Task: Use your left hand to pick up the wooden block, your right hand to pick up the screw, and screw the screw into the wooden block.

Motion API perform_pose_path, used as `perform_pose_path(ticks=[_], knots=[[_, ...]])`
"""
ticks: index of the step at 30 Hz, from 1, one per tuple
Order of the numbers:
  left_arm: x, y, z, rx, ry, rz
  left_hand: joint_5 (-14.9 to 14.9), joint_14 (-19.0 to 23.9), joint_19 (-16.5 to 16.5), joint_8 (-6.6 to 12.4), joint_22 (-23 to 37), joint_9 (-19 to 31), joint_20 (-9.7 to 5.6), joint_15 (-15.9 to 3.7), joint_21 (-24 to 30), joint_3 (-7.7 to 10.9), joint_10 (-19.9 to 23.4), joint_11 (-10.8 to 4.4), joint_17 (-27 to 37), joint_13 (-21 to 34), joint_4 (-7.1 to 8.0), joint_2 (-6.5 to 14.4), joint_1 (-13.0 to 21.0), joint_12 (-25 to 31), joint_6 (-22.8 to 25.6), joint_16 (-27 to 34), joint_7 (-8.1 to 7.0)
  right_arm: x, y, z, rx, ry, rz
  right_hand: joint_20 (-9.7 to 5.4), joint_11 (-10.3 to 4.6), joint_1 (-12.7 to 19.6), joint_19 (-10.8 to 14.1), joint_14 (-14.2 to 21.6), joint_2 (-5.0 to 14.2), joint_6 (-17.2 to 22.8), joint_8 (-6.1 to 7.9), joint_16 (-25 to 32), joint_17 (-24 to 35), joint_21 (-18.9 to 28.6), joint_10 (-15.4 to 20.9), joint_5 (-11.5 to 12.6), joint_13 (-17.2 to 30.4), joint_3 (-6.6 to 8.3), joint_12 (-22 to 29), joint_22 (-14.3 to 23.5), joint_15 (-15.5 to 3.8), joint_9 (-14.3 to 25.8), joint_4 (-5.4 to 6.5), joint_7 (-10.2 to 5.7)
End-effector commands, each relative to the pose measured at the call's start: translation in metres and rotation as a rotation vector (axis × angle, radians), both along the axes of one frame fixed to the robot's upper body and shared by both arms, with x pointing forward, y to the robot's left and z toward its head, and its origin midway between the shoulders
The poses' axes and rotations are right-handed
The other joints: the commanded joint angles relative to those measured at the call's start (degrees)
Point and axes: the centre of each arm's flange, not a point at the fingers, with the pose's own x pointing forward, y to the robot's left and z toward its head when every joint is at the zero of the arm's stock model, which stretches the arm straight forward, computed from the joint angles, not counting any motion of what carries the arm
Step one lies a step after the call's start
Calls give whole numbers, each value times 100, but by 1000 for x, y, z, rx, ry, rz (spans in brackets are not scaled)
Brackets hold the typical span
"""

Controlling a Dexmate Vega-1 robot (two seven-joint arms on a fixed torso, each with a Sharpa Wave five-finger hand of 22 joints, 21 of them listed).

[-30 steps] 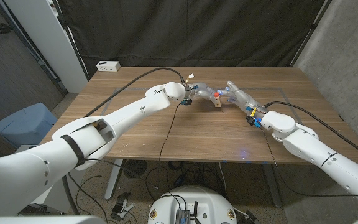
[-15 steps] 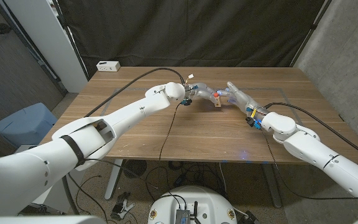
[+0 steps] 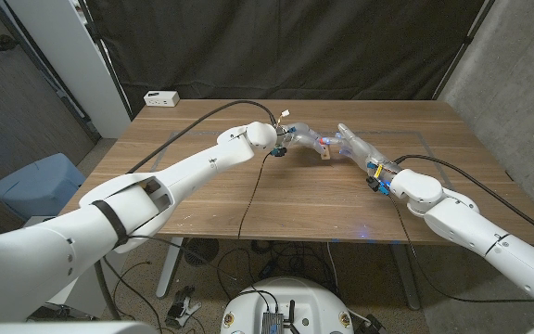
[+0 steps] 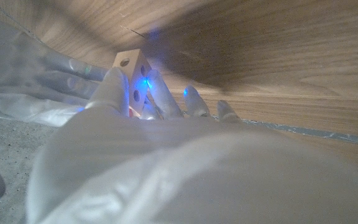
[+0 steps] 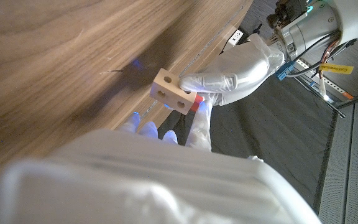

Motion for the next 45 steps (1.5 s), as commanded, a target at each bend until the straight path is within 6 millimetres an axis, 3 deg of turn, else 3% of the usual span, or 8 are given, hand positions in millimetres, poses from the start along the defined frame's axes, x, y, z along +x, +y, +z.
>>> perform_pose_path(ticks=[1, 21, 45], knots=[[1, -1, 0, 4, 2, 0, 38, 22, 29, 40, 22, 14, 5, -272, 18, 18, 30, -2, 14, 16, 14, 43, 14, -18, 164, 19, 115, -6, -1, -1, 18, -4, -5, 18, 8, 25, -7, -832, 124, 40, 18, -4, 10, 21, -210, 38, 15, -32, 9, -1, -13, 14, -10, -6], [-7, 5, 2, 28, -41, 18, 38, 16, 24, 37, 22, 14, 12, -268, 17, 16, 21, -3, 17, 18, 16, 47, 16, -20, 156, 20, 97, -11, -13, 8, 22, -43, -44, 36, 6, 34, 2, -815, 131, 37, 15, -1, 8, 21, -180, 47, 15, -43, 16, -1, -9, 14, -14, -13], [-12, 10, 4, 27, -89, 20, 39, 30, 31, 46, 22, 14, -10, -307, 19, 16, 37, -8, 17, 20, 8, 41, 34, -12, 177, 26, 75, 3, -16, 13, 6, -48, -51, 36, 12, 43, 8, -807, 130, 13, 5, -2, 6, 20, -170, 55, 15, -58, 14, -2, -1, 14, -20, 2]])
